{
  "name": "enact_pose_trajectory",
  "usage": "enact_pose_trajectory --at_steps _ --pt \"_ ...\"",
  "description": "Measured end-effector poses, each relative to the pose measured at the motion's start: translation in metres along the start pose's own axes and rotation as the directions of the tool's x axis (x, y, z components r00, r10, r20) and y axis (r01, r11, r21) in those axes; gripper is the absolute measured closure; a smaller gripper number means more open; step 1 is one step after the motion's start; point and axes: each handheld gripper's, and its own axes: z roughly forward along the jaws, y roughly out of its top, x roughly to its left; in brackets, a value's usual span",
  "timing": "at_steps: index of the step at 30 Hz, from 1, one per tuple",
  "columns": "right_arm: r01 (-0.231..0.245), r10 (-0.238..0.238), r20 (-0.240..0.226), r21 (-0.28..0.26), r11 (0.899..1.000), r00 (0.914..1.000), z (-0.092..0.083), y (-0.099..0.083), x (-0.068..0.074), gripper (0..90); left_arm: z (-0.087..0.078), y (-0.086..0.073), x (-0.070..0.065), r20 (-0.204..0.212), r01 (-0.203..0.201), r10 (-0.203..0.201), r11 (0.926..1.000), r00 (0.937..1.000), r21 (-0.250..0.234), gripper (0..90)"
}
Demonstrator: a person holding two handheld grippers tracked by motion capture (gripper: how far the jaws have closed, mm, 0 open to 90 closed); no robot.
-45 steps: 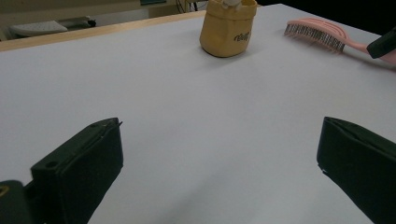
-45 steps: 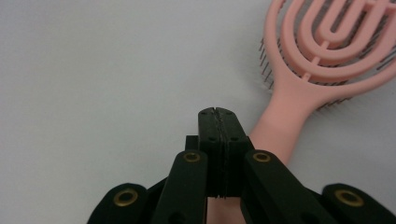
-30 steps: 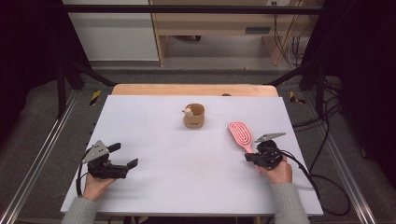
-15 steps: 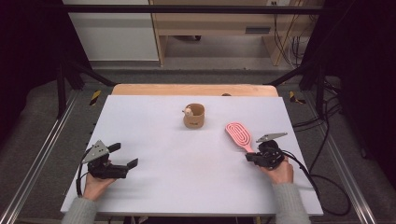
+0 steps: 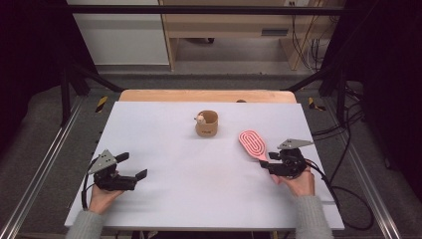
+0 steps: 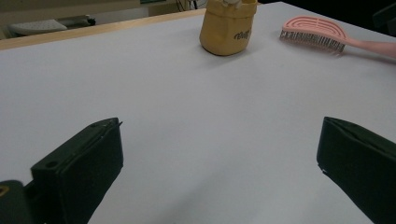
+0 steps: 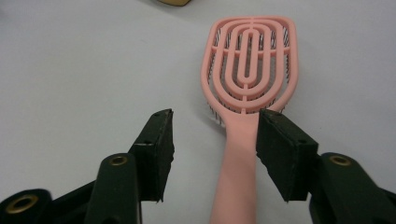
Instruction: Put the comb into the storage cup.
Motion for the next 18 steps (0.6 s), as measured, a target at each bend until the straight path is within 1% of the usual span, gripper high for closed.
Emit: enact_pose_trajectory --at_steps 1,3,4,5,6,7,8,9,10,11,12,15,16,17,18 --pt "0.001 -0.001 0.002 -0.001 1.000 1.0000 -0.0004 0.0006 0.0000 42.9 0.0001 0.0000 0.0001 0.001 0.000 0.000 1.0000 1.0000 0.002 0.1" --pt "0.001 -0.001 0.005 -0.001 1.000 1.0000 -0.0007 0.0014 -0.0004 41.9 0.0002 -0.0001 0.0000 0.000 -0.001 0.001 1.0000 1.0000 0.002 0.1" --pt "-0.012 0.012 0.000 0.001 1.000 0.9999 -0.0008 0.0025 -0.0005 38.6 0.0003 -0.0001 0.0000 0.000 -0.001 0.001 1.0000 1.0000 0.003 0.1" --pt "-0.012 0.012 0.000 0.001 1.000 0.9999 -0.0008 0.0025 -0.0005 38.6 0.0003 -0.0001 0.0000 0.000 -0.001 0.001 1.0000 1.0000 0.003 0.1" --pt "-0.019 0.019 0.001 0.001 1.000 0.9998 -0.0010 0.0031 -0.0004 36.8 0.0003 -0.0001 0.0000 0.001 -0.001 0.001 1.0000 1.0000 0.003 0.1" --pt "-0.016 0.016 0.009 0.004 1.000 0.9998 -0.0012 0.0035 -0.0003 35.7 0.0003 -0.0001 0.0000 0.001 -0.001 0.001 1.0000 1.0000 0.003 0.1" --pt "-0.005 0.005 0.024 -0.003 1.000 0.9997 -0.0017 0.0042 0.0001 30.1 0.0003 -0.0001 0.0001 0.001 -0.001 0.001 1.0000 1.0000 0.003 0.1" --pt "0.000 0.001 0.034 -0.008 1.000 0.9994 -0.0017 0.0046 0.0004 27.0 0.0004 -0.0001 0.0001 0.001 -0.002 0.002 1.0000 1.0000 0.003 0.1" --pt "0.000 0.001 0.034 -0.008 1.000 0.9994 -0.0017 0.0046 0.0004 27.0 0.0004 -0.0001 0.0001 0.001 -0.002 0.002 1.0000 1.0000 0.003 0.1" --pt "0.011 -0.011 0.051 -0.012 1.000 0.9986 -0.0020 0.0059 0.0014 21.0 0.0004 -0.0001 0.0001 0.001 -0.002 0.002 1.0000 1.0000 0.004 0.1" --pt "0.012 -0.011 0.058 -0.011 1.000 0.9982 -0.0019 0.0066 0.0020 17.9 0.0007 -0.0002 0.0001 0.001 -0.003 0.003 1.0000 1.0000 0.005 0.1" --pt "0.016 -0.016 0.077 0.005 1.000 0.9969 -0.0019 0.0088 0.0036 11.5 0.0012 -0.0004 0.0000 0.002 -0.003 0.003 1.0000 1.0000 0.009 0.1" --pt "0.018 -0.018 0.084 0.002 1.000 0.9963 -0.0013 0.0094 0.0035 9.8 0.0013 -0.0004 -0.0001 0.001 -0.004 0.004 1.0000 1.0000 0.009 0.1" --pt "0.008 -0.008 0.084 0.006 1.000 0.9964 -0.0012 0.0100 0.0039 9.2 0.0012 -0.0004 -0.0001 0.002 -0.004 0.004 1.0000 1.0000 0.009 0.1" --pt "0.013 -0.013 0.078 0.004 1.000 0.9968 -0.0012 0.0103 0.0036 7.9 0.0011 -0.0004 -0.0001 0.003 -0.004 0.004 1.0000 1.0000 0.009 0.1"
